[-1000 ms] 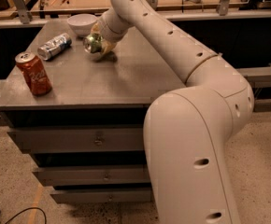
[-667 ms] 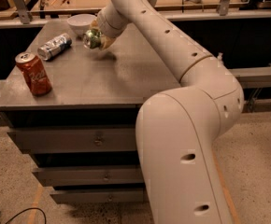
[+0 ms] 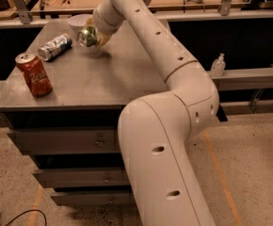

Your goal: Move green can near white bowl

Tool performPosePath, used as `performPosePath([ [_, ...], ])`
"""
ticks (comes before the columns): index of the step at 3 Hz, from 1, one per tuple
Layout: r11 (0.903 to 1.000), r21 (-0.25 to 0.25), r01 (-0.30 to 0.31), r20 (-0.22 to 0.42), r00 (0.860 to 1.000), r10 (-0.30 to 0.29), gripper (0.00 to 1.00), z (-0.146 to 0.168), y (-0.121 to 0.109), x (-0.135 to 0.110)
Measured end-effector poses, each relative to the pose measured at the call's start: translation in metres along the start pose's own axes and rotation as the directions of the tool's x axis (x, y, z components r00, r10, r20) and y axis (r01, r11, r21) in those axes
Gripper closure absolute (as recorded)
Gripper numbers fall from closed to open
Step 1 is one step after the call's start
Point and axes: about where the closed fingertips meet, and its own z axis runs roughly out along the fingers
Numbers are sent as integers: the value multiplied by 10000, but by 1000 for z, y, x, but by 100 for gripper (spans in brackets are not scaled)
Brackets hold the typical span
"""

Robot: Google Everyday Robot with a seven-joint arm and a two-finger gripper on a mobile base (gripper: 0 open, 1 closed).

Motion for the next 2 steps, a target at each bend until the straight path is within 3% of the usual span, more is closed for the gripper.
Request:
performPosePath([
  [2,9991,-369,227,373,9991,-214,37,29,3,-10],
])
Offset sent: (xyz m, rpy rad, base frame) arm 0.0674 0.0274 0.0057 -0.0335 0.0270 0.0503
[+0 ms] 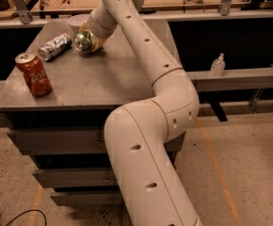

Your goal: Move green can near white bowl

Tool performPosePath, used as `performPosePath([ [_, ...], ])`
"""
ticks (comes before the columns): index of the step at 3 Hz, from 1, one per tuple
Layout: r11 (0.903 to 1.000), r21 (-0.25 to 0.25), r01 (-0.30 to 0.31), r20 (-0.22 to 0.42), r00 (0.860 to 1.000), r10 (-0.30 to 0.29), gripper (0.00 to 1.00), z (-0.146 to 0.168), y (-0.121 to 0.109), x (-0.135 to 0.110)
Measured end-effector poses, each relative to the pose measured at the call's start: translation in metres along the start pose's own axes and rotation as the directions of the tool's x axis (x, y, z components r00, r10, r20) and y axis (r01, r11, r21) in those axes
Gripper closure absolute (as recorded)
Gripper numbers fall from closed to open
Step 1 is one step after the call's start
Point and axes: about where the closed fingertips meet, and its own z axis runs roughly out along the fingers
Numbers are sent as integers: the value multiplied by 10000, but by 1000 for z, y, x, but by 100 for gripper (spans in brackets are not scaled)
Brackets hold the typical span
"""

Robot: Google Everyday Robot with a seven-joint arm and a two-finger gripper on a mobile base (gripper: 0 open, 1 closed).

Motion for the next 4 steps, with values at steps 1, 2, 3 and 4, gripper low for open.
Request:
performPosePath([
  [1,9999,134,-106,-370,9993,111,14,0,-7,7],
  [2,9996,253,-160,-578,9982,175,0,0,-13,9],
  [3,9996,243,-165,-598,9981,179,0,-1,-14,10],
  [4,9996,243,-167,-602,9980,181,0,-3,-14,9],
])
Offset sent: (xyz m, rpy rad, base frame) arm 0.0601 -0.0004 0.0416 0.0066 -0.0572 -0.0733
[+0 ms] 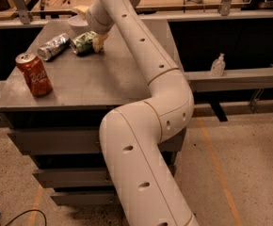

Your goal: Move green can near white bowl

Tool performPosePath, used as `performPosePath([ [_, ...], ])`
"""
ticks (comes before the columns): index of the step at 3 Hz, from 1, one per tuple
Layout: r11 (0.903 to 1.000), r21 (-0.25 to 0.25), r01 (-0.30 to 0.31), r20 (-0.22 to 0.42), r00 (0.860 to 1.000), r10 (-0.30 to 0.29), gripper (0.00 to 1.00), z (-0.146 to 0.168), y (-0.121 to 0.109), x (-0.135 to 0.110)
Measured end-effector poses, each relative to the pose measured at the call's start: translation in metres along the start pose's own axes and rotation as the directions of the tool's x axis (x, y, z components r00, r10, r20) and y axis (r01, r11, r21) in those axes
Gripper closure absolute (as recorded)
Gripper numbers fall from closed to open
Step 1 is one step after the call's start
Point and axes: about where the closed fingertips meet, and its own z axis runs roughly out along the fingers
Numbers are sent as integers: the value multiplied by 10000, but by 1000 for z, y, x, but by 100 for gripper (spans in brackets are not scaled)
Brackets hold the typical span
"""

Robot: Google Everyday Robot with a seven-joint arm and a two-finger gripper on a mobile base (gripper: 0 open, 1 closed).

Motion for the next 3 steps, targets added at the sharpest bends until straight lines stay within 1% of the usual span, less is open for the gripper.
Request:
performPosePath([
  [2,10000,0,-2,0,10000,2,0,0,0,0],
  [3,10000,2,-3,-2,10000,3,18,0,0,0],
])
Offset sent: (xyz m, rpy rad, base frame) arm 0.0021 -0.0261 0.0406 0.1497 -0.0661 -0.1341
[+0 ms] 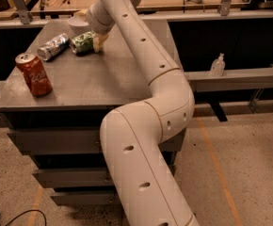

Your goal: Move green can near white bowl

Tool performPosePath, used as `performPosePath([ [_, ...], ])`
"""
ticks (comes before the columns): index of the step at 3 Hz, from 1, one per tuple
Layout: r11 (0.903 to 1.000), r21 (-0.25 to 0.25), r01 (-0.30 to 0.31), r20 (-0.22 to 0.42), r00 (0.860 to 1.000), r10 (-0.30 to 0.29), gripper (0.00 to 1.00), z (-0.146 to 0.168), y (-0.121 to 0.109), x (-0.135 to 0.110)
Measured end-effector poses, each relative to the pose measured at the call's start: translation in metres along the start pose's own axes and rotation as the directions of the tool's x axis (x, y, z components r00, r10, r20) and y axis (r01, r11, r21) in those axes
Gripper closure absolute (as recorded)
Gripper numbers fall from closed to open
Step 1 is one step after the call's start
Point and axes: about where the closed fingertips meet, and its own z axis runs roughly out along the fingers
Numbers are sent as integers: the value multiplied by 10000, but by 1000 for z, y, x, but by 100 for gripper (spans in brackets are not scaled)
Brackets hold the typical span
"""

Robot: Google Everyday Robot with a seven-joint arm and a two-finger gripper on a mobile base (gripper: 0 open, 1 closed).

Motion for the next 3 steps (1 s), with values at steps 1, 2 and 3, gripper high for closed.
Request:
performPosePath([
  [1,10000,1,-1,-3,10000,1,19,-1,-1,0],
  [2,9978,658,-110,-1442,9893,204,0,-61,-39,25],
  [3,9930,1164,-209,-3746,9250,633,0,-156,-77,48],
])
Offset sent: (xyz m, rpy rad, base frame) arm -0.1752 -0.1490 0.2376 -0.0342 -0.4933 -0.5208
